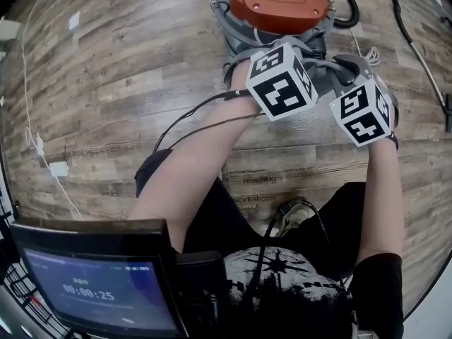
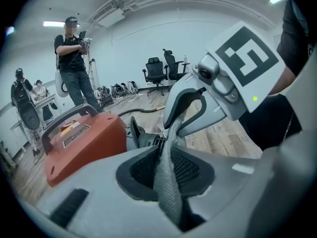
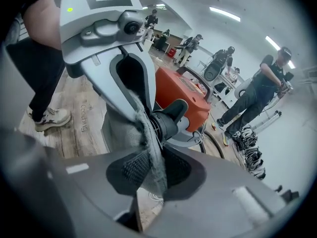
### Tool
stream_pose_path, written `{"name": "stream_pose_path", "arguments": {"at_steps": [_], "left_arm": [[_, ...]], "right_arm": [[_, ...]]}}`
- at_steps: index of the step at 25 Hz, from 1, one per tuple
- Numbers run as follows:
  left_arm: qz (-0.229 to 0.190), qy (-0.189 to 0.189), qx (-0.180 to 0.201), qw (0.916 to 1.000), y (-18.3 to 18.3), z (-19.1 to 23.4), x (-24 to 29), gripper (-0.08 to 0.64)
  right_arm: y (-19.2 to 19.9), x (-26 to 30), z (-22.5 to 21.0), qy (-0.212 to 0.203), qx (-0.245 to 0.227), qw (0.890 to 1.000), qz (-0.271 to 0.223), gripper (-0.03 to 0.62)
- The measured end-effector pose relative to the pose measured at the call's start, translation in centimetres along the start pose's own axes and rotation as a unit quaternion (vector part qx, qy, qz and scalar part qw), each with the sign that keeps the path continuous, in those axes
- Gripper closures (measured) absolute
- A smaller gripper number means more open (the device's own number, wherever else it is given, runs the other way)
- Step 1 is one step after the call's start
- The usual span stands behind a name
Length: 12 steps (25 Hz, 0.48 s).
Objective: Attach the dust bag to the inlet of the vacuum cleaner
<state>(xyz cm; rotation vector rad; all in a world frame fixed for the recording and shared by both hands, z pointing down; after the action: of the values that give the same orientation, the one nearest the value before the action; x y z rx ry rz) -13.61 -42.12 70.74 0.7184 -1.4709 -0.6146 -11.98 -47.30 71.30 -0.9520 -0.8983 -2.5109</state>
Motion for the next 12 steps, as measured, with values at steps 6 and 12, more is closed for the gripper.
{"name": "stream_pose_path", "arguments": {"at_steps": [6,12], "left_arm": [[-0.008,0.001,-0.006,0.9999,0.4,0.1,-0.1,0.491],[-0.064,0.023,-0.045,0.9967,0.6,-0.3,-1.7,0.400]], "right_arm": [[-0.2,0.2,0.0,0.006,-0.014,1.000,-0.008,0.518],[-0.4,-1.3,-0.5,0.042,0.012,0.998,-0.048,0.420]]}}
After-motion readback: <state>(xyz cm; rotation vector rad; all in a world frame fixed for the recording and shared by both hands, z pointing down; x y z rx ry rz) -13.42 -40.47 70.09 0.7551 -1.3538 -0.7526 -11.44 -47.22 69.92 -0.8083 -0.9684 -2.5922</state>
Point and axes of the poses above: the fingertips, and each gripper's own axes: x forward along the fingers, z to its left, y out of its underside, the point moved 3 cm from there along -x, backward along the fingers, and after that the axes turned 9 degrees about y, right-handed, at the moved point
